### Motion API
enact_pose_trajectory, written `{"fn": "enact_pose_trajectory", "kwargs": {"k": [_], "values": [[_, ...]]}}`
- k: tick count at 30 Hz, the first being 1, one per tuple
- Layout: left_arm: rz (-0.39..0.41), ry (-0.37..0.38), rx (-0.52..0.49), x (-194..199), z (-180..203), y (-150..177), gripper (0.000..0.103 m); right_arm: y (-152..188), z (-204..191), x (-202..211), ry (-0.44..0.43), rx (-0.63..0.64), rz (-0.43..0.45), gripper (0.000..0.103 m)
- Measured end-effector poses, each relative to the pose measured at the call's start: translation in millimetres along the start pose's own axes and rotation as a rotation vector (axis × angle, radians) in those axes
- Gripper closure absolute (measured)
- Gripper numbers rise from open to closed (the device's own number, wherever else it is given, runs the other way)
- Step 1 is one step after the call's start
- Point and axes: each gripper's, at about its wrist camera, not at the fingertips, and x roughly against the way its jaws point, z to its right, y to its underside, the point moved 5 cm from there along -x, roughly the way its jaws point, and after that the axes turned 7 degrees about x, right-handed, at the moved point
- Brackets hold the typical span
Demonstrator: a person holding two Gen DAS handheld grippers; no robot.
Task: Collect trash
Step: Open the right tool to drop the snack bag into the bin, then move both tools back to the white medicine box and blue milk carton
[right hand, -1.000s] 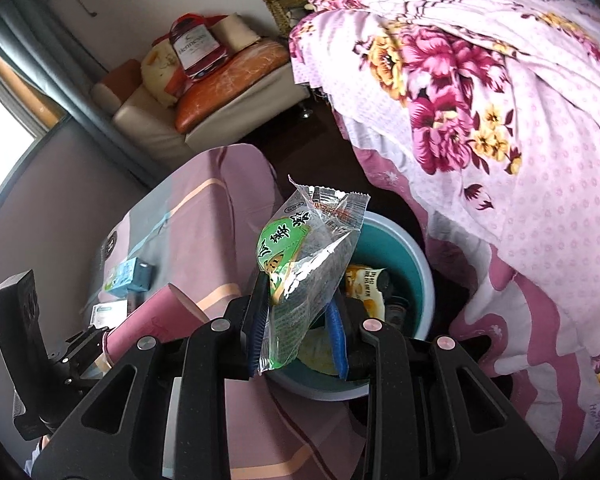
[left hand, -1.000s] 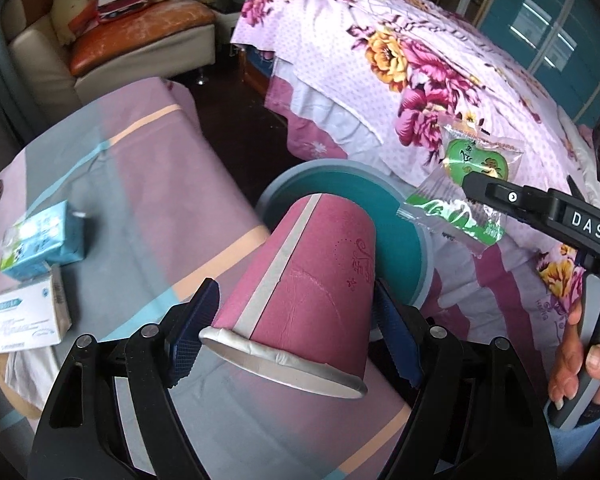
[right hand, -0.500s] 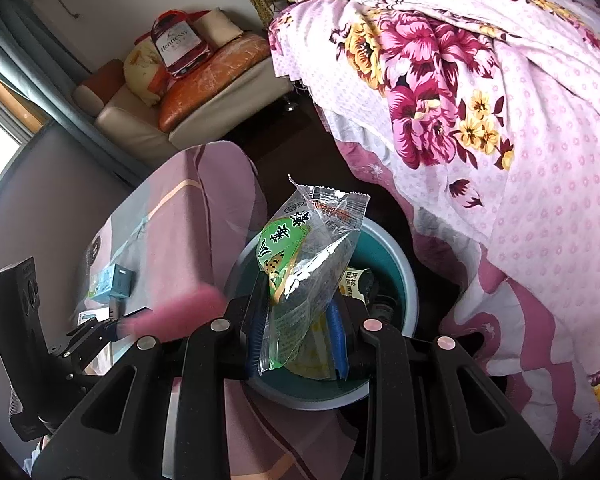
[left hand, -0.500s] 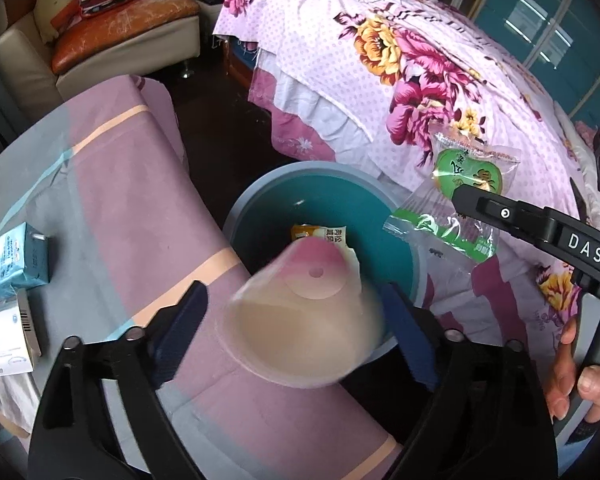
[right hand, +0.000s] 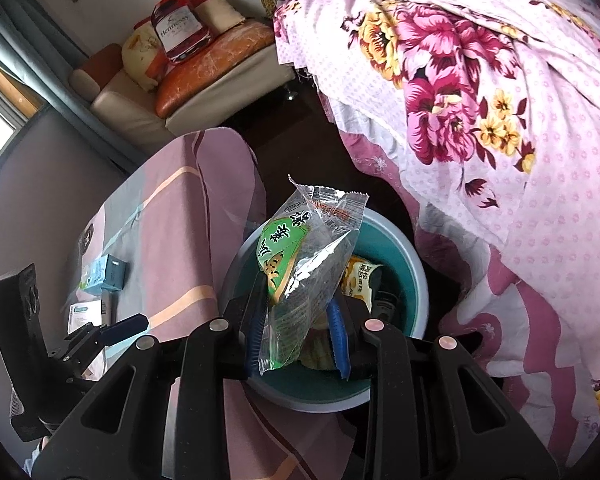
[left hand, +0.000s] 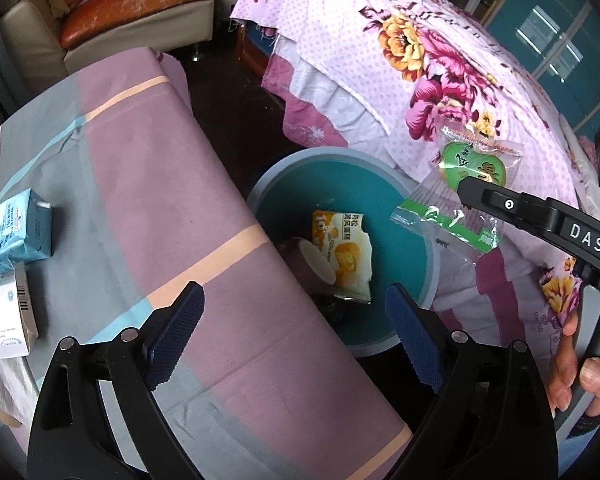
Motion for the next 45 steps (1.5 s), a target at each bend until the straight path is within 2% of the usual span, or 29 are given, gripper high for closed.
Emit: {"fn": "enact_pose_trajectory", "kwargs": {"k": [6, 9, 10, 13, 21, 23, 36, 45], "values": [[0.002, 0.006, 0.016, 2, -8, 3, 0.009, -2, -9, -6, 0.013, 0.013, -0.018, 0.073], [-0.002, 0.012, 0.027, 2, -13, 5, 0.009, -1, -12, -8, 0.023, 0.016, -0.025, 0.068], [-0.002, 0.014, 0.031, 2, -15, 5, 0.009, -1, -13, -9, 0.023, 0.015, -0.027, 0.064], [-0.003, 0.019, 0.046, 2, -22, 7, 0.009, -2, -16, -9, 0.035, 0.013, -0.019, 0.043], [0.006, 0.025, 0.076, 8, -38, 12, 0.009, -2, -28, -11, 0.044, 0.028, -0.031, 0.036], [0.011, 0.027, 0.085, 10, -42, 13, 0.009, -2, -32, -10, 0.049, 0.035, -0.029, 0.031], [0.046, 0.024, 0.140, 33, -82, 26, 0.009, 2, -81, -10, 0.042, 0.123, -0.043, 0.028], [0.072, -0.004, 0.213, 56, -133, 44, 0.009, 6, -131, -17, 0.020, 0.223, -0.074, 0.027]]}}
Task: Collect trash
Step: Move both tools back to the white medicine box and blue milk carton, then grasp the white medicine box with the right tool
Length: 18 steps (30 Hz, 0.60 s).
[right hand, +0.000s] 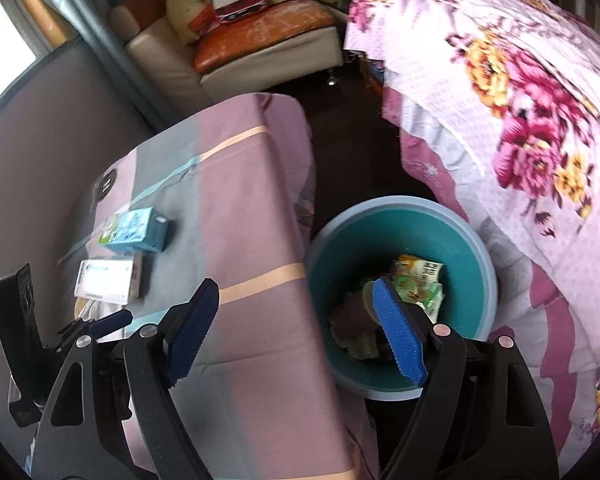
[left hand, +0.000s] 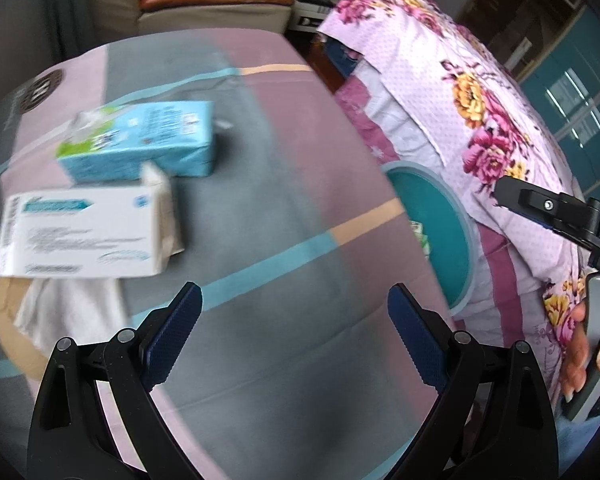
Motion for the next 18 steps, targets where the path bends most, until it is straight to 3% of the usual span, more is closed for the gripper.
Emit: {"fn": "enact_pose_trajectory", "kwargs": {"k": [14, 18], "values": [[0.080, -0.088, 0.152, 64, -130, 24, 0.008, -12, -137, -42, -0.131, 0.438, -0.156, 0.026], [0.089, -0.111, 0.183, 74, -164, 35, 0.007, -10, -187, -62, -0.208, 0.595, -0.212, 0.026]]}}
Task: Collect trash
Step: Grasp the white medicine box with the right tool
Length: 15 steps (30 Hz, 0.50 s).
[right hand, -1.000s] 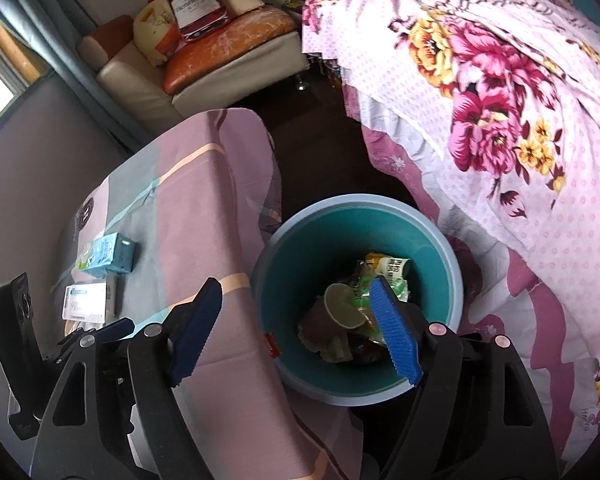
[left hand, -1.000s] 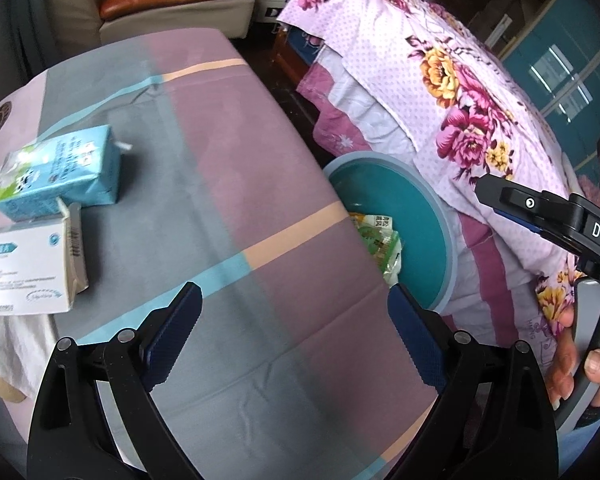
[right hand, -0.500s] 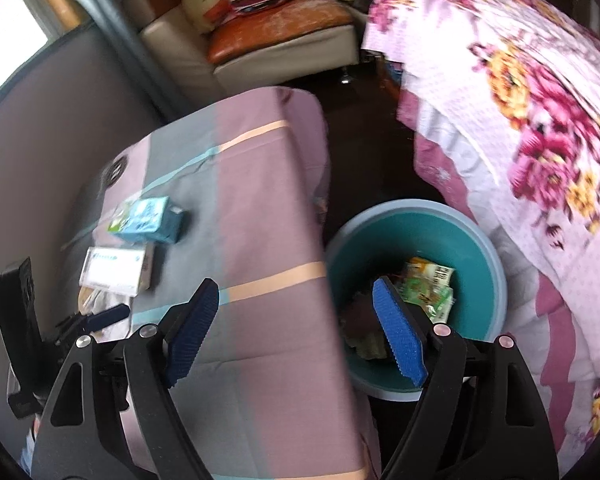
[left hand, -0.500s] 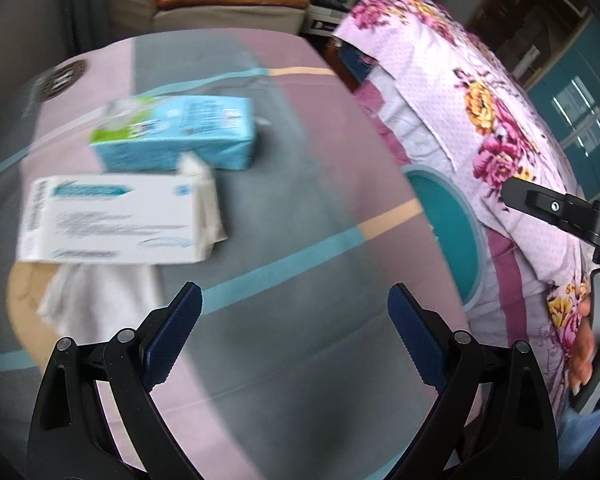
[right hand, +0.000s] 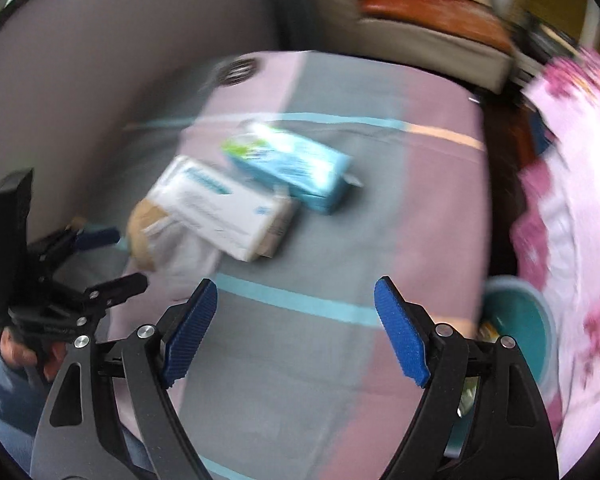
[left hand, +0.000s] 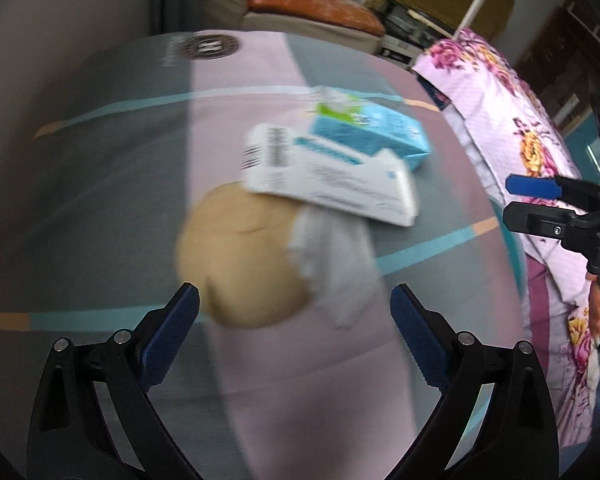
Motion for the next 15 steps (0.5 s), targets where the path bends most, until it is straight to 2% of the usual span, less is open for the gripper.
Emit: {"fn": "enact_pose_trajectory", "kwargs": {"k": [4, 7, 15], "values": [[0.001, -0.008, 0.019, 1, -28, 0, 0.007, -22, -26, -22, -0.053, 0.146, -0.047, 0.026], [0.002, -0.013, 0.023, 1, -45, -2, 0.007, -36, -43, -41, -0.048, 0.258, -0.099, 0.026], [-0.005, 0.047, 0.071, -1, -73, -12, 0.007, -57, -69, -80, -0.055, 0.490, -0.206, 0.025]]}}
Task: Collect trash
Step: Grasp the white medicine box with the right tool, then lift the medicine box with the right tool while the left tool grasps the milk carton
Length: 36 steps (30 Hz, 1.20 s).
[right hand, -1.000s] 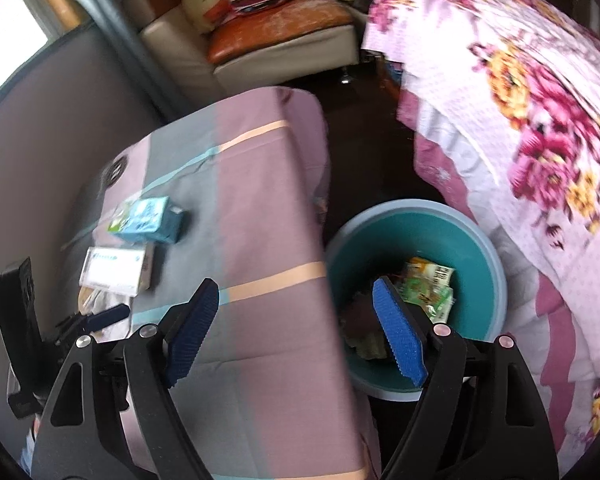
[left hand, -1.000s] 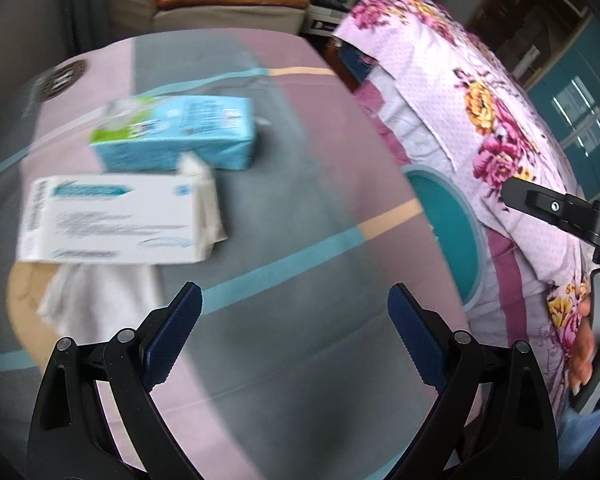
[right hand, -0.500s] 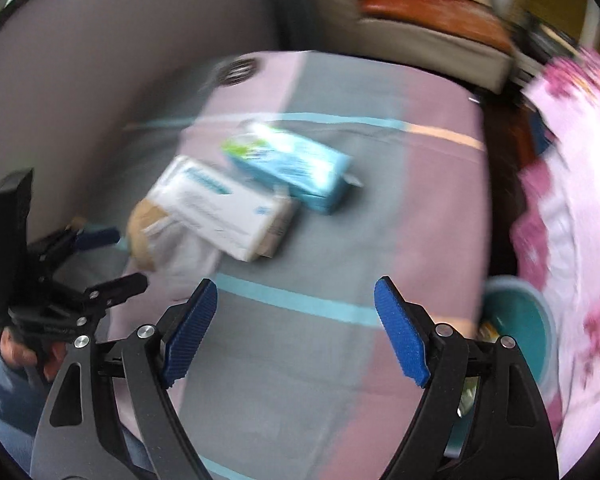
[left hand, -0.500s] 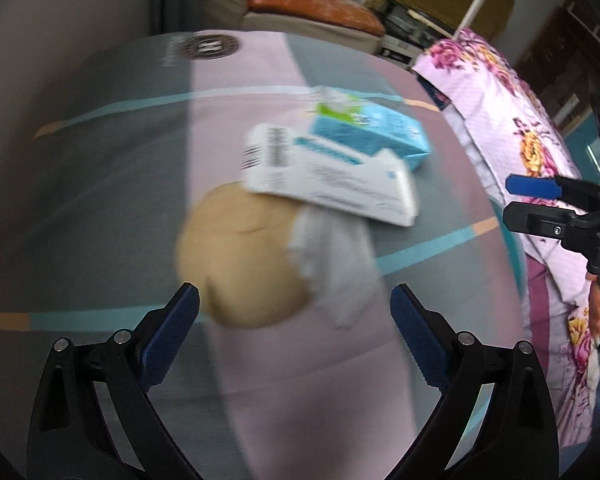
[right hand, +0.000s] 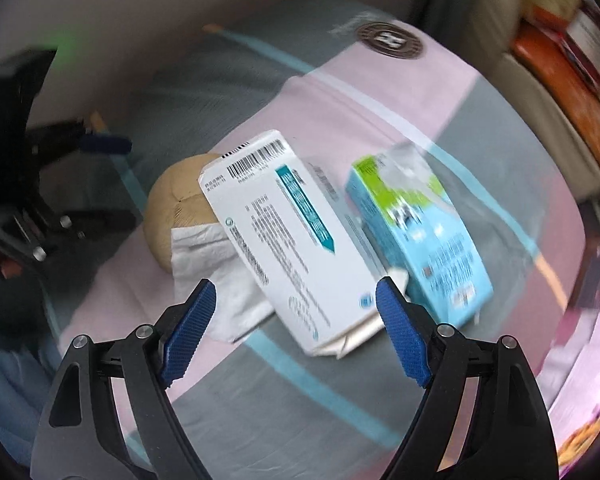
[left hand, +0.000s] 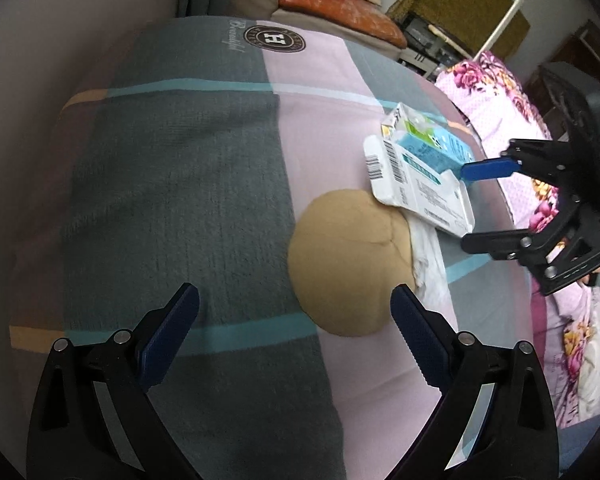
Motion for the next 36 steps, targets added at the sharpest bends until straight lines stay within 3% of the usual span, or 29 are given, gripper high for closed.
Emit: {"fn": "enact_pose_trajectory", "kwargs": {"k": [6, 11, 16, 19, 27, 30, 36], "values": [[-0.012, 0.025, -0.025, -2, 2, 0, 0.007, -10, -1, -20, -0.027, 0.116, -0.066, 0.025], [-0.027, 0.028, -0.057, -5, 3, 3, 0.007, -15, 7, -30, -0.093, 0.109, -0.066, 0.025], [-0.034, 0.026, -0.060, -4, 1, 6, 0.007, -14, 14, -35, -0.150, 0.045, -0.050, 0.025], [-0.035, 0.025, -0.047, -6, 0, 7, 0.007, -9, 17, -27, -0.176, -0.007, -0.021, 0.041], [-0.027, 0.019, -0.069, -3, 12, 9, 0.007, 30, 25, 12, -0.188, -0.193, 0.108, 0.041], [-0.023, 0.022, -0.074, -3, 21, 3, 0.007, 53, 31, 31, -0.147, -0.275, 0.156, 0.041], [-0.002, 0.008, -0.248, -9, 70, -25, 0.007, 67, 49, 46, -0.089, -0.349, 0.165, 0.041]]}}
